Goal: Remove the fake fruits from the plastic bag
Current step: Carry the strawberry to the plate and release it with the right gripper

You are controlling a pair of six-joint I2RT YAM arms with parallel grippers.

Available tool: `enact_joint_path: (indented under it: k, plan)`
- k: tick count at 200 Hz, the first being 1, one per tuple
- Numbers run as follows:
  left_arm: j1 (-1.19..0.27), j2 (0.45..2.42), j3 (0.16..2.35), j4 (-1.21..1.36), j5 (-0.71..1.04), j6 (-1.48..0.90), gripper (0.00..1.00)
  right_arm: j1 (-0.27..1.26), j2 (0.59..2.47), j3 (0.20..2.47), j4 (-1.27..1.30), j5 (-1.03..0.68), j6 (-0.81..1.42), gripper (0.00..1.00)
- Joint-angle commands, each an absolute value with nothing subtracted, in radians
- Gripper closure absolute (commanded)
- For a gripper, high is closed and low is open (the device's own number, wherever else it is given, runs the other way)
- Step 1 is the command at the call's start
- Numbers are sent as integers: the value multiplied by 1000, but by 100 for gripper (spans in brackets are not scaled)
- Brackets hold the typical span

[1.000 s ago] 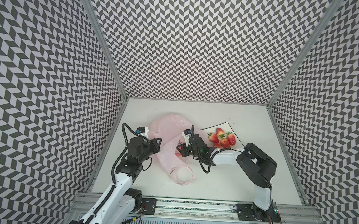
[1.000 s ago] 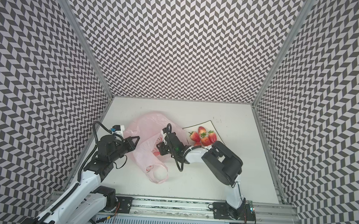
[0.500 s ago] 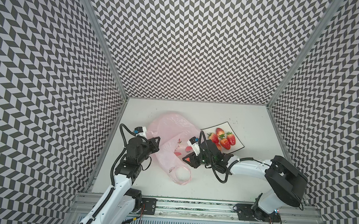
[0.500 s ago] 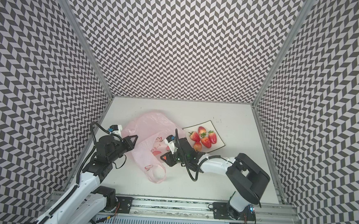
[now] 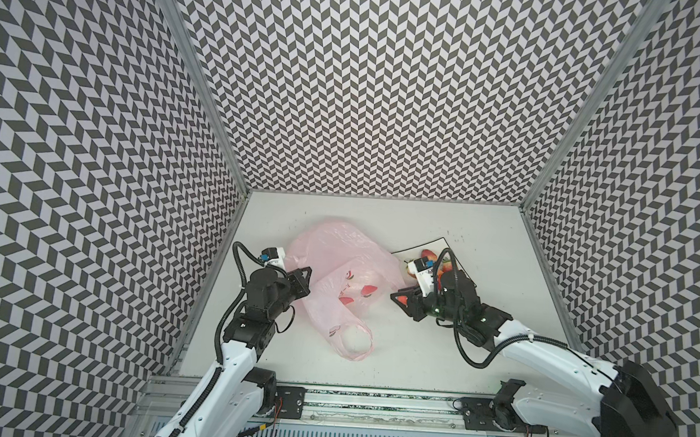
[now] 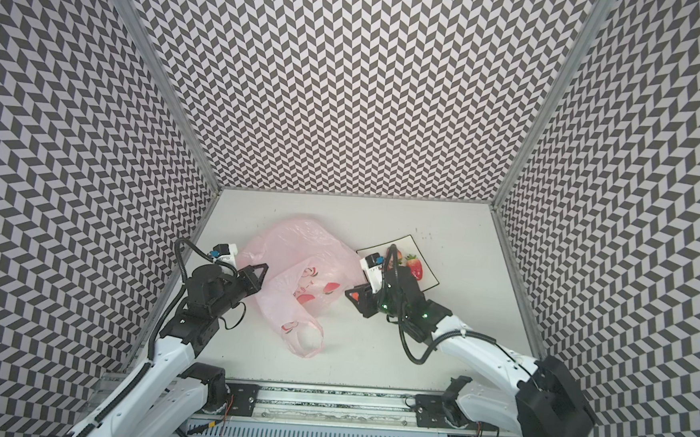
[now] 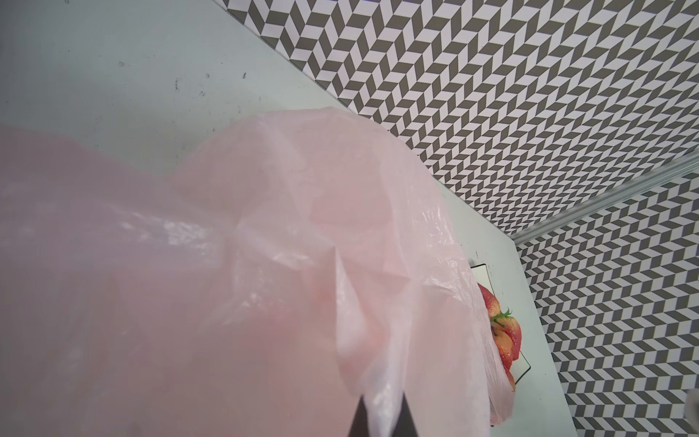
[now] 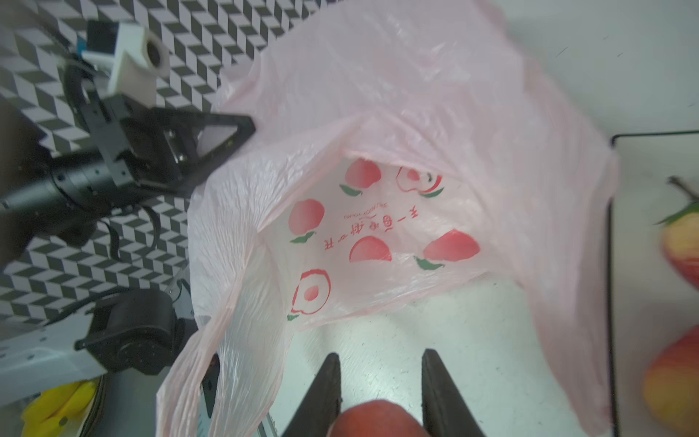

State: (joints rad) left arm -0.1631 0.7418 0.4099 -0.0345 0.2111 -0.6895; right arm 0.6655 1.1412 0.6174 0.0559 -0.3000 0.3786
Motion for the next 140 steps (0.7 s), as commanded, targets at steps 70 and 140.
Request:
enact_joint_path:
  k: [70,140]
  plan:
    - [-158,719,426,-49,259,-661,100,523,1344,731,63,143,392,70]
    - [-158,725,428,-45,272,-658,100,517,1539,809,113,211,377,65]
